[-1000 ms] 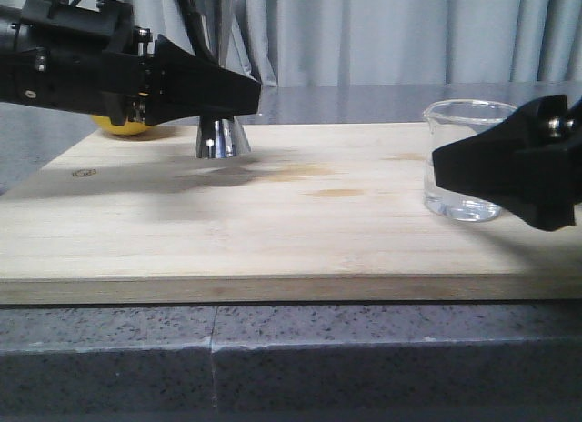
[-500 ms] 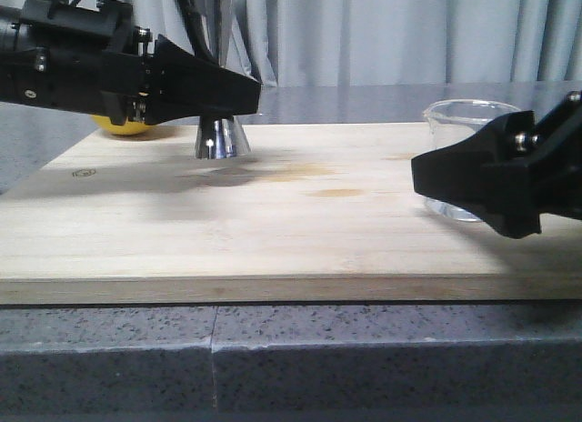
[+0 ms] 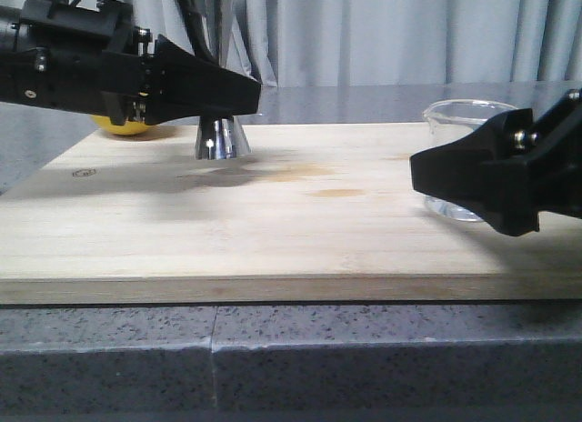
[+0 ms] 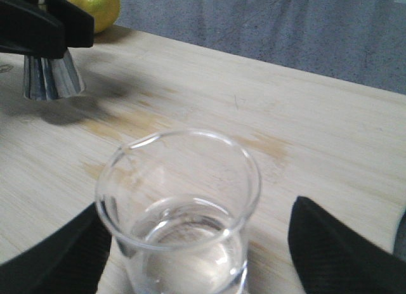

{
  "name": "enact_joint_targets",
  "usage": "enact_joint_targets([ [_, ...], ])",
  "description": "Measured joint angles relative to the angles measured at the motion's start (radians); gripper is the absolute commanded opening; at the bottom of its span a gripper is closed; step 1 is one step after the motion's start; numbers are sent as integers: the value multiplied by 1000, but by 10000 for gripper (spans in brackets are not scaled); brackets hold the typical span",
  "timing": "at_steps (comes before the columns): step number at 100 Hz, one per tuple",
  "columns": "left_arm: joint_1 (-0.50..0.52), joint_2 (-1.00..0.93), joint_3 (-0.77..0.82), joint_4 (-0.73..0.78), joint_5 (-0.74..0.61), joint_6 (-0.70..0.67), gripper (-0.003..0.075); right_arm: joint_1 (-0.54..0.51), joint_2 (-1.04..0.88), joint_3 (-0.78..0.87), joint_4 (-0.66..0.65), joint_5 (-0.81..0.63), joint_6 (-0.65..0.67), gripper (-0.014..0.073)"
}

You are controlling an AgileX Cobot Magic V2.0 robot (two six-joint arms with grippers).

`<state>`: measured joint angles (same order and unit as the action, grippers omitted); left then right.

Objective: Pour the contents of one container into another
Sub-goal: 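Reach the right gripper to the glass beaker and grasp it, then lift the glass beaker with the right gripper above the jigger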

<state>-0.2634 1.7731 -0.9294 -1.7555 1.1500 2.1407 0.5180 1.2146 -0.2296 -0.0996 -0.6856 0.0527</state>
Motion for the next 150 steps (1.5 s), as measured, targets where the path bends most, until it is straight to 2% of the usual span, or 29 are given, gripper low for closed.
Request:
enact_joint_targets([
  [9,0,0,0,0,0,0,-19,0,0,0,0,0,0,491],
  [29,0,0,0,0,0,0,-19,0,0,0,-1,0,0,370],
  [71,0,0,0,0,0,0,-19,0,0,0,-48,0,-2,220],
  [116,0,0,0,0,0,-18,-19,0,2,-30,-52,-52,-2,215],
  [125,0,0,0,0,0,-26,-19,0,2,-85,-55,-1,-2,215],
  [150,-7,0,0,32,0,-32,-19,0,8,-300,-93,254,-2,215],
])
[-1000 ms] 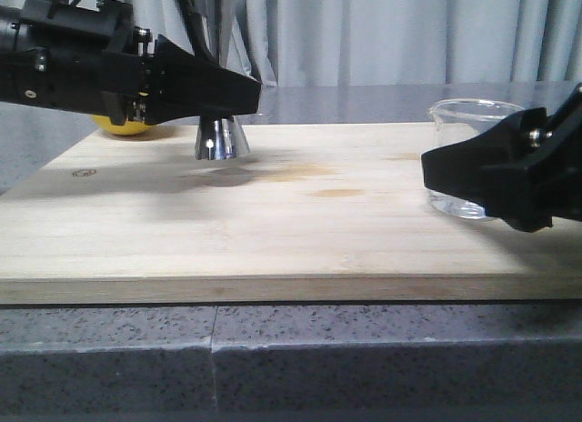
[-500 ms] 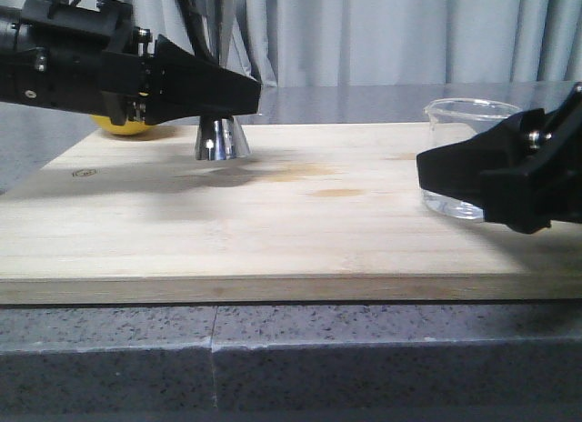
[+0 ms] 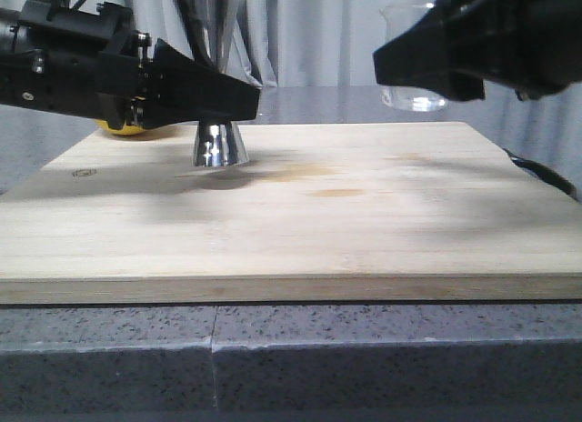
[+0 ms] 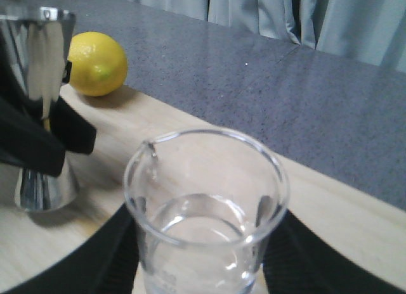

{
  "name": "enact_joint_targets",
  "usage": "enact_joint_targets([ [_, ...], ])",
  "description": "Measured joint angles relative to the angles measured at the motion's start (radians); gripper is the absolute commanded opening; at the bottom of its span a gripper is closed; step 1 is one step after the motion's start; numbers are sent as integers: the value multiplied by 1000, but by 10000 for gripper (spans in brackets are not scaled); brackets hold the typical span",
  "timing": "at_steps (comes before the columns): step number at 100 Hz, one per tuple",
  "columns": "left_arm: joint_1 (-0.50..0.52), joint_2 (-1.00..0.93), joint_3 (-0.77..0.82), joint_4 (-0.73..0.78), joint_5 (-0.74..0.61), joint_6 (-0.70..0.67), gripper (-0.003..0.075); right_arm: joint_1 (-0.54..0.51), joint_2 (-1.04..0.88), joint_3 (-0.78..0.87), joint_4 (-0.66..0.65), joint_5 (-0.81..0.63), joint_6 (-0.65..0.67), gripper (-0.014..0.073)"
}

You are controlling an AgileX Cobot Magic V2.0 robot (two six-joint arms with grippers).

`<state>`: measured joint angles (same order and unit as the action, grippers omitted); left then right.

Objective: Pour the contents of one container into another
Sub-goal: 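Lift the glass beaker with the right gripper above the jigger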

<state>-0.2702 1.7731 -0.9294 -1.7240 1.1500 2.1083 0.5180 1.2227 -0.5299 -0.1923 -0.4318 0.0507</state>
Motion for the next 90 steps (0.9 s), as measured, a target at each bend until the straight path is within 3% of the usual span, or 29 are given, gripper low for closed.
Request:
enact_joint_targets([
  [49,-56,0,-2,8,2,0,-19,0,4,-313,-335,190,0,215],
  [66,-66,-14,-30,14,2,0,-19,0,4,-357,-440,192,0,215],
  [90,-73,-30,-60,32,4,0,-19,0,4,-367,-490,194,-2,215],
])
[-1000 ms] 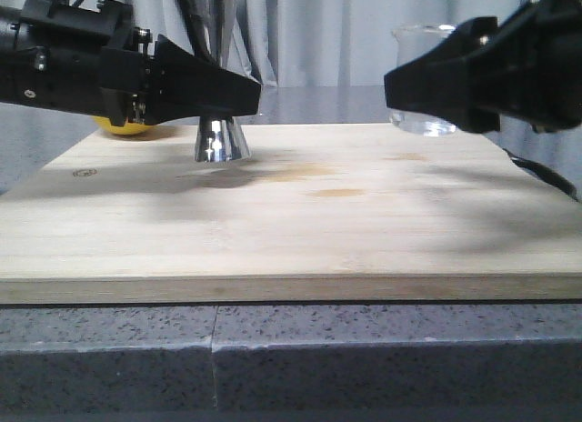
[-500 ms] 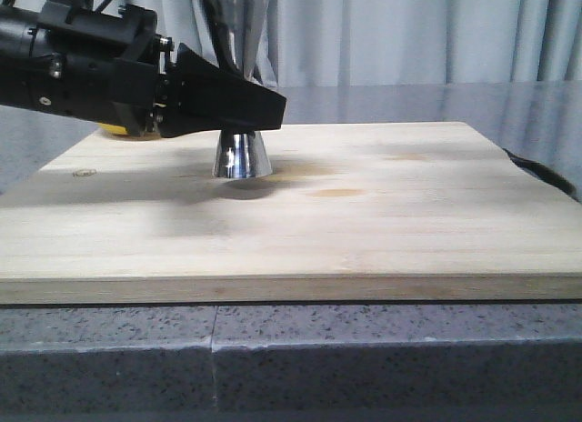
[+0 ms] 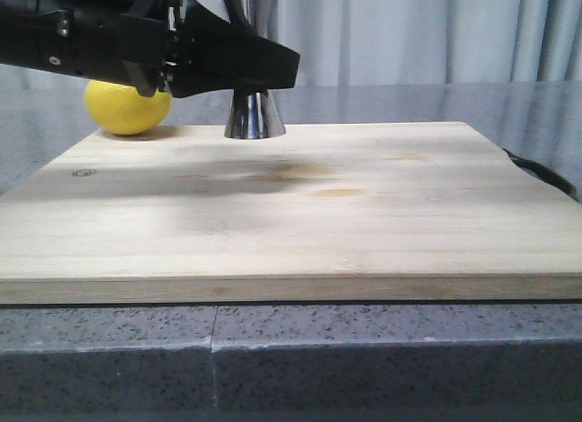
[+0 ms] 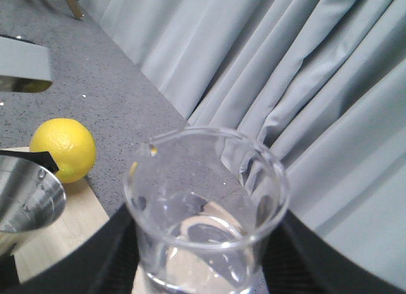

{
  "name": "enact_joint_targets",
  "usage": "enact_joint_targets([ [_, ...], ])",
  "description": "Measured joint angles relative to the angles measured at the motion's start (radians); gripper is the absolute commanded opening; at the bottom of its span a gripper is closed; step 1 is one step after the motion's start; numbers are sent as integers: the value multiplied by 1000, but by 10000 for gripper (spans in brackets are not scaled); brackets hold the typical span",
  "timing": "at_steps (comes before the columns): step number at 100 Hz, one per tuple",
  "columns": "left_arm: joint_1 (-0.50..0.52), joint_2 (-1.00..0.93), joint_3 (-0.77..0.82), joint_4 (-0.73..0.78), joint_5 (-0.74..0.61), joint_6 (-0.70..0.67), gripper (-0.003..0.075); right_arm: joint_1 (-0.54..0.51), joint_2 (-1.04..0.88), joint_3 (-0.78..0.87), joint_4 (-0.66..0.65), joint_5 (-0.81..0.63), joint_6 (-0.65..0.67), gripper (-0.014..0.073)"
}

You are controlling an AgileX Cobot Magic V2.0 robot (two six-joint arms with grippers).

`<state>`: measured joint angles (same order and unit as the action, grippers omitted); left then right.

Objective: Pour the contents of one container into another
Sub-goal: 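Lift the glass beaker with the right gripper above the jigger, then tilt the beaker with the right gripper over the jigger cup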

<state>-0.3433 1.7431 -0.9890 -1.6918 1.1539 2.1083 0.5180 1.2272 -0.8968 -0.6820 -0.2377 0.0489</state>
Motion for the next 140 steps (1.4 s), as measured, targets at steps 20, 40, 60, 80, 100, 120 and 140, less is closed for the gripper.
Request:
enact_joint_targets([
  [20,-29,0,0,34,0,0,-19,0,0,0,-29,0,0,215],
  [40,-56,0,0,40,2,0,-19,0,0,0,-77,0,0,215],
  [60,-56,0,0,40,2,0,-19,0,0,0,-122,0,0,215],
  [80,-56,0,0,40,2,0,-19,0,0,0,-156,0,0,215],
  [100,-56,0,0,40,2,0,-19,0,0,0,-179,-2,-2,215],
  [120,-56,0,0,40,2,0,-19,24,0,-2,-210,-3,-2,215],
  [140,-56,0,0,40,2,0,-19,38,0,-2,-240,-10,-3,215],
])
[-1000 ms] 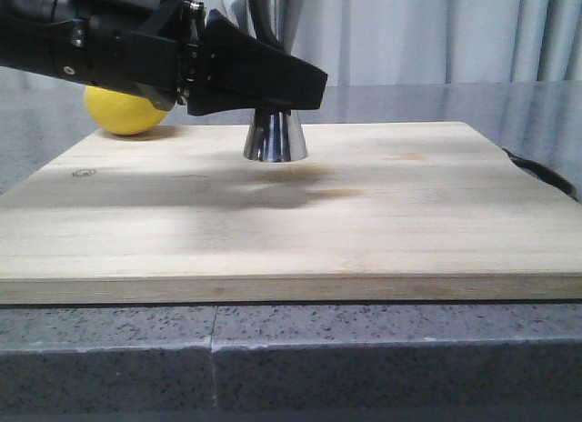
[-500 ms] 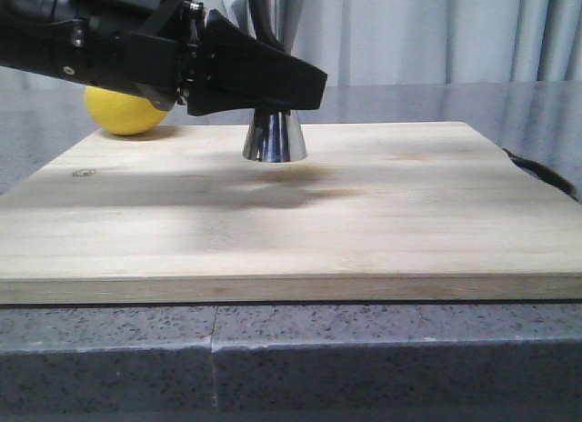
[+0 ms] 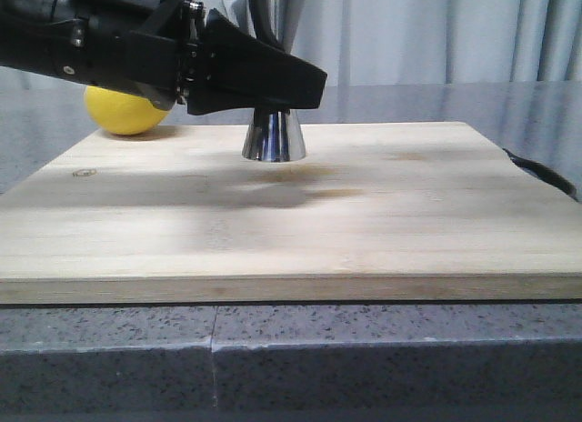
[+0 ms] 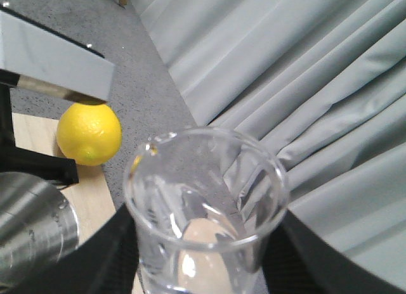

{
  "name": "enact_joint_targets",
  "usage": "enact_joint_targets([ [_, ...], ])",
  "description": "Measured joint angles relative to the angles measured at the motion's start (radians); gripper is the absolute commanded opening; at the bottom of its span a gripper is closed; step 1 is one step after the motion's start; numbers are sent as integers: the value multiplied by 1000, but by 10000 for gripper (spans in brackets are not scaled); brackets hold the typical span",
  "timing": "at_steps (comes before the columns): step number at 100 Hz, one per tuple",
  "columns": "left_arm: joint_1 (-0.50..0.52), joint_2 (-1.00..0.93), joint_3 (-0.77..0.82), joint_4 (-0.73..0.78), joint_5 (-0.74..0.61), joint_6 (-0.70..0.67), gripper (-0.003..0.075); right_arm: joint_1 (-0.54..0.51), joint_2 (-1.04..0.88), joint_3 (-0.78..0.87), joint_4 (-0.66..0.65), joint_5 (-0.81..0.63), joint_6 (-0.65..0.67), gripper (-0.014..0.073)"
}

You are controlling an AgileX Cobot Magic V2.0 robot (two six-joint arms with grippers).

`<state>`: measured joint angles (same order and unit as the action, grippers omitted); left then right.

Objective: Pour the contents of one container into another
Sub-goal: 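Tilt the beaker with the right gripper over the jigger cup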

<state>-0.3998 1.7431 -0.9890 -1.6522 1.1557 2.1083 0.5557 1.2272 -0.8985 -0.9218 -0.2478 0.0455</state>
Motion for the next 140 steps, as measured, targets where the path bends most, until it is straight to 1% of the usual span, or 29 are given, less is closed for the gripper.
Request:
enact_joint_targets([
  [12,0,0,0,0,0,-2,-19,0,0,0,-5,0,0,215],
  [69,0,0,0,-2,0,0,-19,0,0,0,-135,-2,0,215],
  [140,0,0,0,-2,0,-2,-19,0,0,0,-229,13,0,215],
])
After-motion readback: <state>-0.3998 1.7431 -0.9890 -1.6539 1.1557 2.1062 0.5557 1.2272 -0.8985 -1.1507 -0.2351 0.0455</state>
